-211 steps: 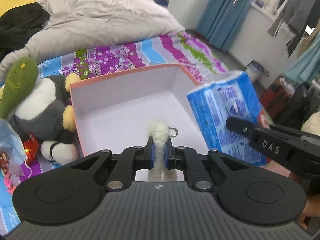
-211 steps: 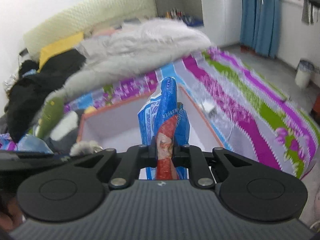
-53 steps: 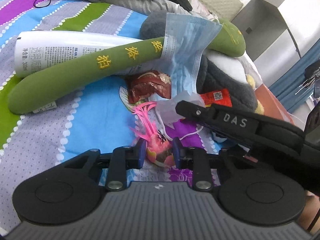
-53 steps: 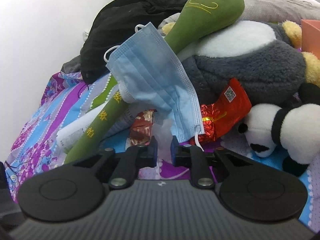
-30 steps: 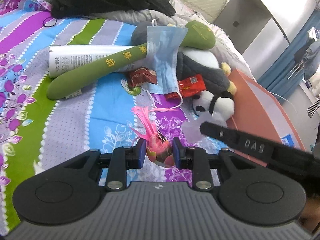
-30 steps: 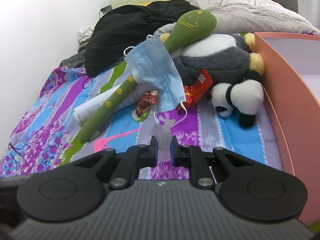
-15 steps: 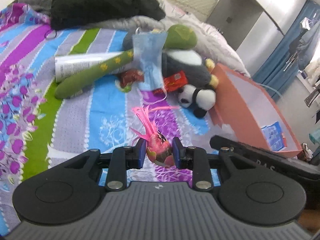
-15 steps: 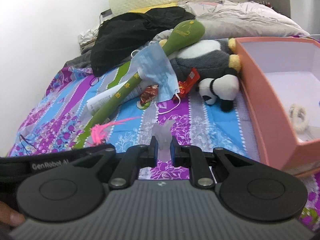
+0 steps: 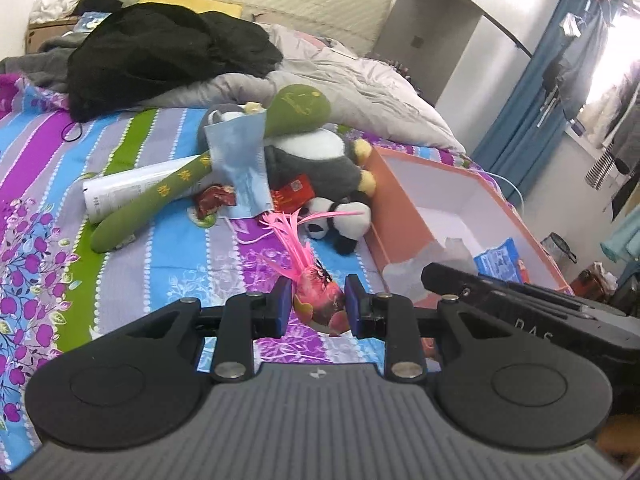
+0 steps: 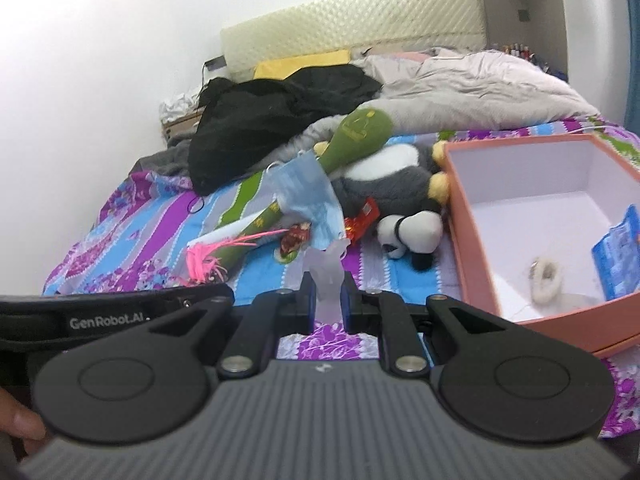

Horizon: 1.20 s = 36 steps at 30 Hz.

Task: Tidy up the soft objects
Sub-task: 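Carry the troll doll and clear plastic over the orange box with both tools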

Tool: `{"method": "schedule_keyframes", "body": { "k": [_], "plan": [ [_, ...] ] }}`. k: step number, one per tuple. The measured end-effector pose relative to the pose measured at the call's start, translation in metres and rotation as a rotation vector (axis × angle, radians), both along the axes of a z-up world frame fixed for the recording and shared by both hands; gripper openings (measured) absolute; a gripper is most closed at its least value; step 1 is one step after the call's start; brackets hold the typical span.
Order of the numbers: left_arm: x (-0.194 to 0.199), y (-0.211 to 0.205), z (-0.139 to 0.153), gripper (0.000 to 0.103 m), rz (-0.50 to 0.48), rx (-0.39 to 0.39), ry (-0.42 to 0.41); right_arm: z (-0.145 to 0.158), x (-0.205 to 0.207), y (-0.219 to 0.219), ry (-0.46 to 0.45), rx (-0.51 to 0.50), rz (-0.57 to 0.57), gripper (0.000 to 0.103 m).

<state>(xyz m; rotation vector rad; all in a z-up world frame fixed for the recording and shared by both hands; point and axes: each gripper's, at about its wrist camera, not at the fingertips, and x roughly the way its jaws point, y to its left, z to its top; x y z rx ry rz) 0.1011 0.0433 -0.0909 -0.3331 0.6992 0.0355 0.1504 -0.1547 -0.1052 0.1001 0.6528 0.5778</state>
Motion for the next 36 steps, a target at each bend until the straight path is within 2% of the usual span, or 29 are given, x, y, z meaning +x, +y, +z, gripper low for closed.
{"method": "schedule_keyframes", "body": {
  "k": [8,10,22,26,30,34,36],
  "plan": [
    [0.003,-0.038,0.02,0.032,-0.071,0.005,-0.028,0.02,-0.01,-0.034,-0.034,-0.001,-0.059,0.016],
    [0.003,-0.052,0.024,0.032,-0.102,0.003,-0.031,0.025,-0.016,-0.044,-0.047,-0.028,-0.084,0.016],
    [0.016,-0.115,0.037,0.032,-0.246,0.013,-0.03,0.037,-0.037,-0.101,-0.056,-0.042,-0.198,0.016],
    [0.026,-0.131,0.051,0.032,-0.293,0.058,-0.056,0.047,-0.033,-0.113,-0.076,-0.036,-0.223,0.016],
    [0.047,-0.142,0.065,0.032,-0.34,0.082,-0.074,0.056,-0.018,-0.123,-0.093,-0.036,-0.25,0.016],
    [0.084,-0.142,0.069,0.032,-0.367,0.03,-0.047,0.057,0.006,-0.13,-0.115,-0.075,-0.258,0.016],
    [0.108,-0.144,0.068,0.032,-0.377,0.035,-0.025,0.057,0.02,-0.133,-0.116,-0.094,-0.267,0.016]
  ]
}}
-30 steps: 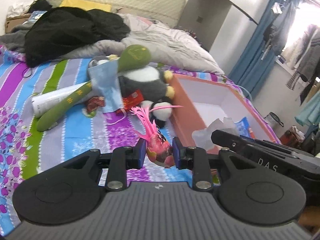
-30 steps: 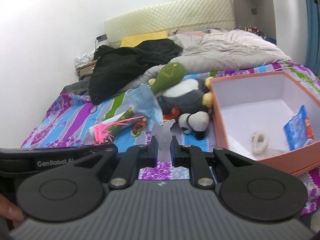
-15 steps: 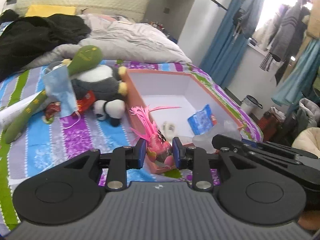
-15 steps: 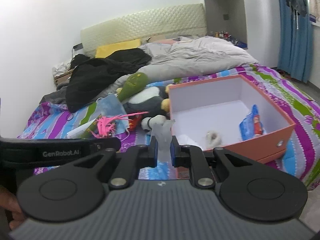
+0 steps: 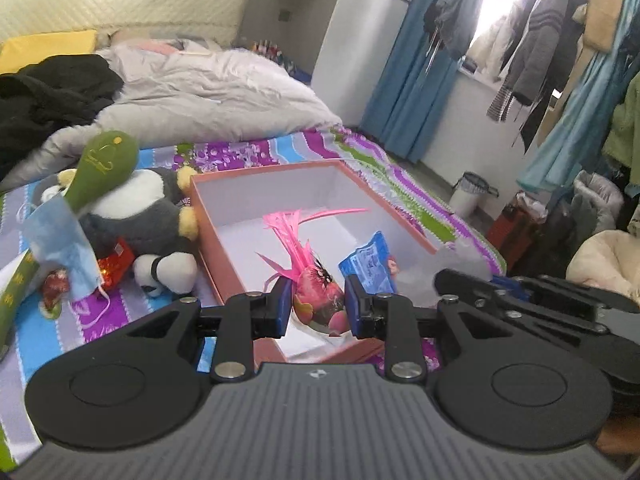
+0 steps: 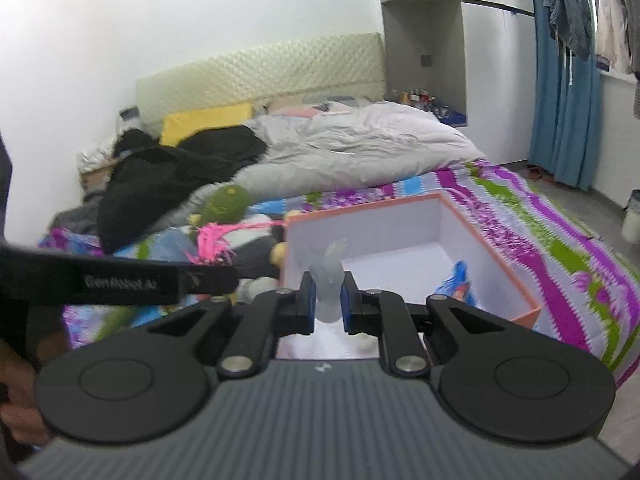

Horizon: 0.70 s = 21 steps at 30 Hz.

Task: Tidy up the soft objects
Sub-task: 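Carry the troll doll and clear plastic over the orange box with both tools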

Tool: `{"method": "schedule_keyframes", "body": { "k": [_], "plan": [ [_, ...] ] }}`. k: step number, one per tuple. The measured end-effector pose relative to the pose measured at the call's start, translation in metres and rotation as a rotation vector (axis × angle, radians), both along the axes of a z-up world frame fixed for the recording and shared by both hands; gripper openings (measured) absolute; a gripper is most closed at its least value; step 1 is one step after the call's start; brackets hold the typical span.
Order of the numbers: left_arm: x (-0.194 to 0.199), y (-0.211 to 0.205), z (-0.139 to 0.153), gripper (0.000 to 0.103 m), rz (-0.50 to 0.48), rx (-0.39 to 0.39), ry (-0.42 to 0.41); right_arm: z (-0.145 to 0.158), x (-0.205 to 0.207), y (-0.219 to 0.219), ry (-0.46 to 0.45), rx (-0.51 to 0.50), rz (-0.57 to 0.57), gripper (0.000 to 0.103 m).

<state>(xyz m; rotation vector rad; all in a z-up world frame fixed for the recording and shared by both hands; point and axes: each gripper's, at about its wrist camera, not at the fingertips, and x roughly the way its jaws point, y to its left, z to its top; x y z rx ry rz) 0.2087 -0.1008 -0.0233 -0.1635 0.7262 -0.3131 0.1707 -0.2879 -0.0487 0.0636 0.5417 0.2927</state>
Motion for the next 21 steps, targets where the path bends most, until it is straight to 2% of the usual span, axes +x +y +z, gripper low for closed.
{"method": "schedule_keyframes", "body": {
  "k": [6,10,14,17,21],
  "plan": [
    [0.062,-0.008,-0.005,0.032,-0.002,-0.005,0.047,-0.01,0.051,-0.01,0.077,-0.009,-0.017,0.016],
    [0.102,-0.018,-0.017,0.032,-0.019,0.001,0.108,-0.021,0.083,-0.012,0.14,-0.023,-0.032,0.016],
    [0.135,-0.031,-0.034,0.032,-0.027,0.054,0.172,-0.032,0.107,-0.013,0.164,-0.088,-0.063,0.017],
    [0.15,-0.04,-0.047,0.032,-0.031,0.12,0.2,-0.041,0.126,-0.022,0.225,-0.063,-0.079,0.017],
    [0.169,-0.037,-0.065,0.032,-0.031,0.108,0.263,-0.056,0.144,-0.03,0.298,-0.071,-0.08,0.017]
  ]
}}
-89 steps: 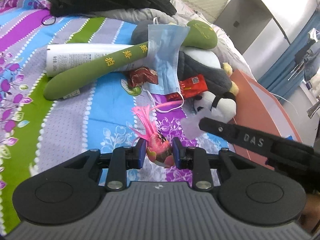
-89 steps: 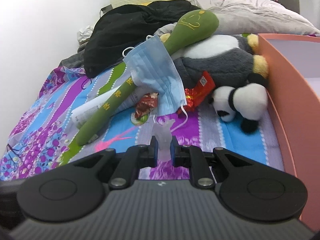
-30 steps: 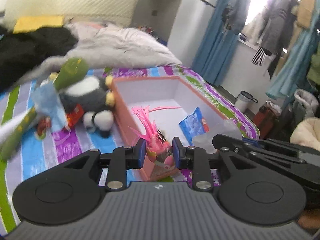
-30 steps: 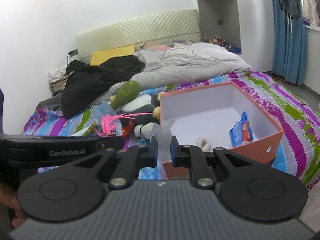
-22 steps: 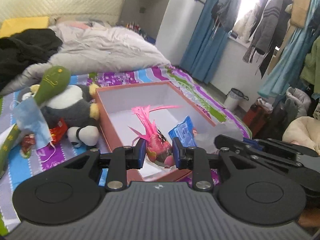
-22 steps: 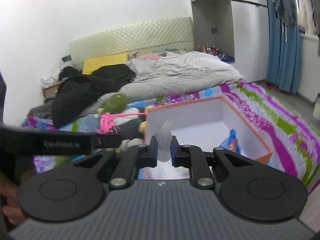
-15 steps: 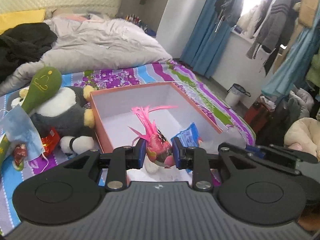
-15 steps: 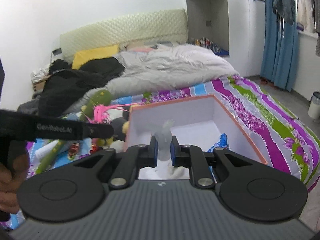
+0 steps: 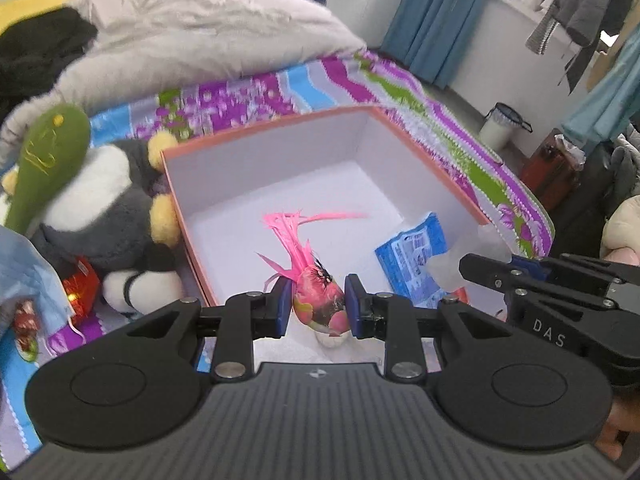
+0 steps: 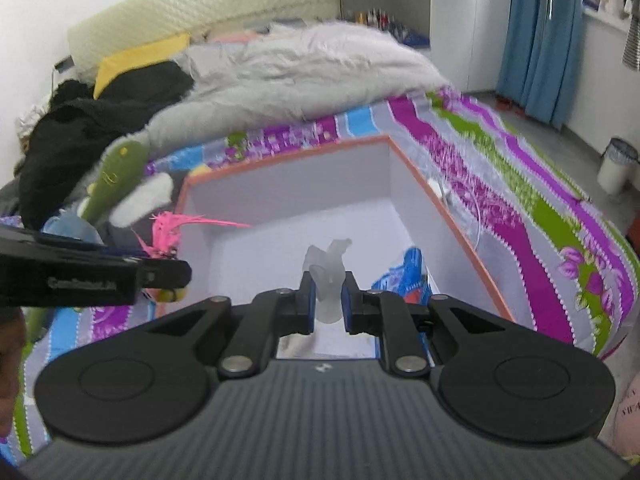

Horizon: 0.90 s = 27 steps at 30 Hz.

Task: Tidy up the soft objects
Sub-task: 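Carry the troll doll and clear plastic over the orange box with both tools, then open both tools to drop the troll doll and plastic into the box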

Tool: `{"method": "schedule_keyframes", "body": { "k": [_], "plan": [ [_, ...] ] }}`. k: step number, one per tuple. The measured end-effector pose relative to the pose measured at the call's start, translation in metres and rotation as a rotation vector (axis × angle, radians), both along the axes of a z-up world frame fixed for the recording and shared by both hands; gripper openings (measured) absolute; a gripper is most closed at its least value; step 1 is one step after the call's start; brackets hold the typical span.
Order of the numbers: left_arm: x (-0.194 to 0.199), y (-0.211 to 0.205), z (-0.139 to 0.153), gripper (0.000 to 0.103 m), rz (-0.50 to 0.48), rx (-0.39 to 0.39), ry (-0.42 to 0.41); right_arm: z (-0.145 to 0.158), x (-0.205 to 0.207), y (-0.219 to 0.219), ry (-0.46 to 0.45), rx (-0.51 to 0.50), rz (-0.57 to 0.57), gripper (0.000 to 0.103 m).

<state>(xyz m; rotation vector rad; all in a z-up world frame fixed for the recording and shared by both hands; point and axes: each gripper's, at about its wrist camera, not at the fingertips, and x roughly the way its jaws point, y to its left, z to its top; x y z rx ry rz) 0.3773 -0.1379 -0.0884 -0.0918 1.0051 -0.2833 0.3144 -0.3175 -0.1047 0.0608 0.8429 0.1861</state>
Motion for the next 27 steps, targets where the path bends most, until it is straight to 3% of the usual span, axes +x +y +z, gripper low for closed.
{"method": "schedule_keyframes", "body": {
  "k": [3,10,13,21,27],
  "plan": [
    [0.009,0.001,-0.011,0.032,0.009,-0.011,0.056,-0.012,0.007,-0.003,0.055,-0.011,0.0,0.017],
    [0.013,0.0,-0.021,0.033,0.012,-0.001,0.094,-0.023,0.005,-0.006,0.101,-0.001,0.015,0.021],
    [0.009,-0.003,-0.019,0.044,0.007,0.003,0.09,-0.022,0.003,-0.006,0.103,0.018,0.023,0.039],
    [-0.007,-0.001,-0.005,0.045,-0.008,-0.018,0.036,-0.016,-0.011,-0.007,0.06,0.048,0.026,0.042],
    [-0.039,0.005,0.011,0.045,-0.019,-0.032,-0.05,-0.008,-0.034,-0.008,-0.004,0.085,0.033,0.042]
  ]
}}
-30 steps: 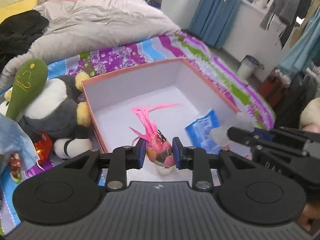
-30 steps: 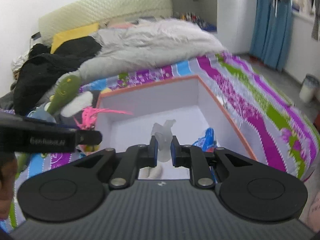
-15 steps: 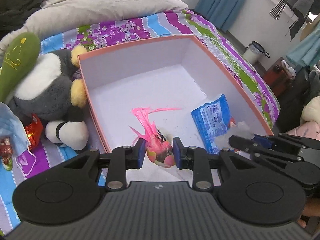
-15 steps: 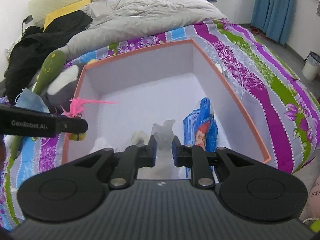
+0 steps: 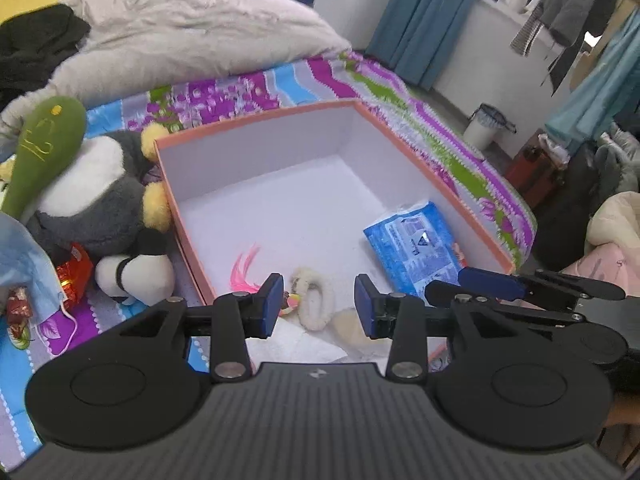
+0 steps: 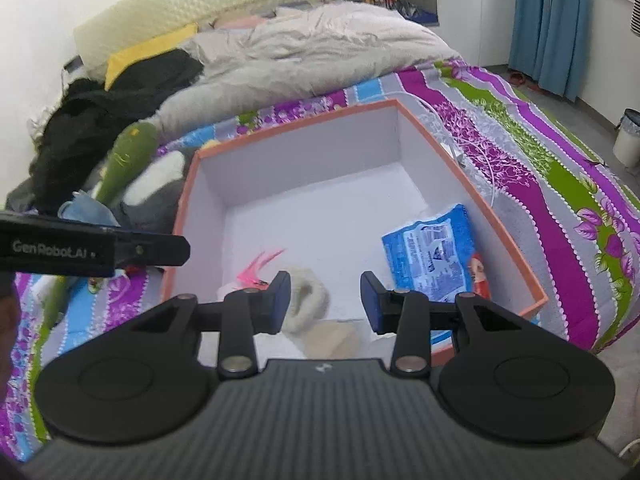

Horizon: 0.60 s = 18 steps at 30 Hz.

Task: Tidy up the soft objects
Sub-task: 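Open both tools to drop the troll doll and plastic into the box, then withdraw both tools from the box back toward the pile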

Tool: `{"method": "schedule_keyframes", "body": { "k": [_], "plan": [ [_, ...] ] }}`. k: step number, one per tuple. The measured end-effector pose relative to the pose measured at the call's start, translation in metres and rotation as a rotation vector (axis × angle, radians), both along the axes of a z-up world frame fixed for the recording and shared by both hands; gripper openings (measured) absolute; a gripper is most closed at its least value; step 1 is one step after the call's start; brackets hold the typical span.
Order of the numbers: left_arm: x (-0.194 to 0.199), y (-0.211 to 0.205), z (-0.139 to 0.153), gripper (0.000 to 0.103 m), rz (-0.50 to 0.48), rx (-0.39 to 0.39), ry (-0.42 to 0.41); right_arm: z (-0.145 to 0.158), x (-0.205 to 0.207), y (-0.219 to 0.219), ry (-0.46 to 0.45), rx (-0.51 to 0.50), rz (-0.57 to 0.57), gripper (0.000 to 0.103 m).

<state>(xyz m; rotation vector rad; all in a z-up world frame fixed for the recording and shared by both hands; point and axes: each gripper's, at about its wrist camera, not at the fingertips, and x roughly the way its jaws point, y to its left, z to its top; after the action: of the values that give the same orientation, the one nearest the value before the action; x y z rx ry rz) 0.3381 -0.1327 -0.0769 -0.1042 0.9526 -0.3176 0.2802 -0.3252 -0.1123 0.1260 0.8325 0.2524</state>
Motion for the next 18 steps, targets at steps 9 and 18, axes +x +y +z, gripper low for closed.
{"method": "schedule_keyframes", "body": {
  "k": [9,18],
  "plan": [
    [-0.068,0.025,0.005,0.045,0.042,-0.032,-0.106,0.012,-0.054,0.005,-0.136,0.011,0.024,0.042],
    [-0.122,0.04,0.012,0.045,0.068,-0.043,-0.184,0.02,-0.101,0.021,-0.207,0.037,0.065,0.042]
  ]
}}
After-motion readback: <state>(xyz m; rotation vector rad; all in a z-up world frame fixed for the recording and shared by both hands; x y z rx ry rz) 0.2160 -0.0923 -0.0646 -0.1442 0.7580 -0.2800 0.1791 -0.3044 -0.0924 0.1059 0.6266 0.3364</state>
